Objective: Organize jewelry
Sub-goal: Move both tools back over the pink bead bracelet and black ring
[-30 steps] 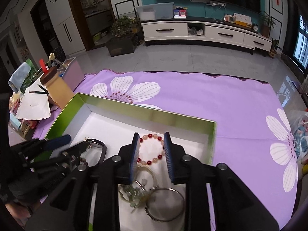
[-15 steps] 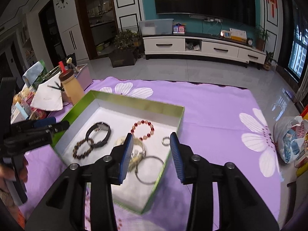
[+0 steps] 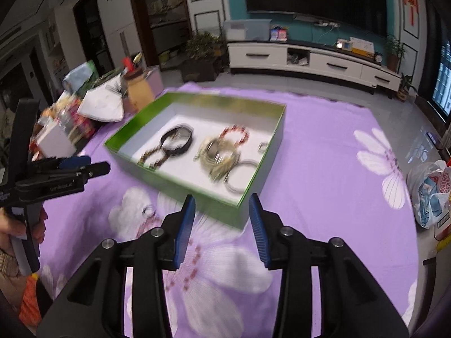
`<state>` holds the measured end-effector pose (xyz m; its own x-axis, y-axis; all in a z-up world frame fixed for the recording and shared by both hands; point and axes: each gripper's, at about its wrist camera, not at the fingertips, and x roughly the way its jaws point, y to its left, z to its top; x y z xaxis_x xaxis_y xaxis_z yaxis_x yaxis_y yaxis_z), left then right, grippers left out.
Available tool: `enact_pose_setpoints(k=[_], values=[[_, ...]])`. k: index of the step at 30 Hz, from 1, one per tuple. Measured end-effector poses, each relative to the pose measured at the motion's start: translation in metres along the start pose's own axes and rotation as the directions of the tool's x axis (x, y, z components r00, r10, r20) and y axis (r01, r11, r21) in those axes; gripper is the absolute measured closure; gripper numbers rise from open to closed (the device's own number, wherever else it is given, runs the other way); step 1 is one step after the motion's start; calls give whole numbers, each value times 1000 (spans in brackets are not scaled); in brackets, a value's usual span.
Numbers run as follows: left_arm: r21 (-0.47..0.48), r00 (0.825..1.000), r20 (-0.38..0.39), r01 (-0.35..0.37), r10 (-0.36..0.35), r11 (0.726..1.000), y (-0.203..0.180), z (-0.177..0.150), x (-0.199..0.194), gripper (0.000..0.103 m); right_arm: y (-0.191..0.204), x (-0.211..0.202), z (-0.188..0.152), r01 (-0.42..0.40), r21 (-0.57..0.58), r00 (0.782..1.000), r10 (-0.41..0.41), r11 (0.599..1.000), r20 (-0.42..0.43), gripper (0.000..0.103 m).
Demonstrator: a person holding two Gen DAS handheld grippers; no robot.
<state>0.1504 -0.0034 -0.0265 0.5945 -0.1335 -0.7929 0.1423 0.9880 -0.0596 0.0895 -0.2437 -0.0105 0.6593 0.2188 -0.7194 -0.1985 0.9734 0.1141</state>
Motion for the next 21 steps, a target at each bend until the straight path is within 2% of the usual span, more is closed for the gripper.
enact_pose_setpoints(k=[4,10,16,21], values=[[-48,999,-29,15,-17,999,6,-29,2,37,16,10,-29,-35,-14,998,34,999,-61,63],[-100,998,-56,6,-12,995,13,-64,4,29,38,39,-54,-93,2,986,92,996,-142,63],[-94,998,-68,-10,4,996,17,-74,4,29,56,63,-53,-108,-7,982,106,994,-154,63],[-87,998,-63,0,-5,996,14,-73,5,29,65,81,-45,-76,-38,986,70,996,-153,63]])
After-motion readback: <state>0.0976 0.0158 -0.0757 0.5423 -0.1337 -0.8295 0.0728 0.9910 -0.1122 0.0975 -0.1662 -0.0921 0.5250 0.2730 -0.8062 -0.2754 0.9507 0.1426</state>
